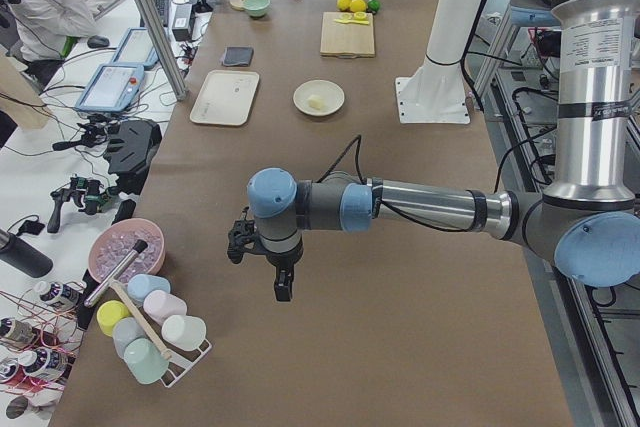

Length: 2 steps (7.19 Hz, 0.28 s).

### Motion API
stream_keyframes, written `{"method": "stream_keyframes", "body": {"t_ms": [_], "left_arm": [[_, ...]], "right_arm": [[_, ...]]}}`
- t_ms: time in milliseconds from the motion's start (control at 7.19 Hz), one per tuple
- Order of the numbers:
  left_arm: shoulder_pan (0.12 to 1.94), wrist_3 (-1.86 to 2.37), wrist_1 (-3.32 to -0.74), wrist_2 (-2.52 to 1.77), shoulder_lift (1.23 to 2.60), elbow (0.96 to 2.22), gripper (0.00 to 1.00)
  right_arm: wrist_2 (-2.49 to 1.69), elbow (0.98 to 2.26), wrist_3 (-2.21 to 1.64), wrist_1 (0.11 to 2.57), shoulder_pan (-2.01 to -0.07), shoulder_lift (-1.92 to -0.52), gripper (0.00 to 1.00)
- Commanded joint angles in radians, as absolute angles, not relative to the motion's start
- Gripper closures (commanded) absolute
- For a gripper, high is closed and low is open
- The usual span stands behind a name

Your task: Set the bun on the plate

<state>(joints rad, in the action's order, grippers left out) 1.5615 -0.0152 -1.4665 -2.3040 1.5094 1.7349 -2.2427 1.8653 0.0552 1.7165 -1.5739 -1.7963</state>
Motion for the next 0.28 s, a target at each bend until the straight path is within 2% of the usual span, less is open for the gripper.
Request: {"method": "stream_keyframes", "body": {"t_ms": [0, 139], "left_arm": [[1.562, -0.015, -1.466, -2.304, 1.509, 1.736, 0.02], [1.562, -0.015, -1.466, -2.304, 1.509, 1.736, 0.02]], "right_arm": [[-2.243, 1.867, 0.055, 1.717, -1.574, -1.796, 0.00], [-2.243, 1.867, 0.055, 1.715, -1.574, -1.796, 0.00]]}}
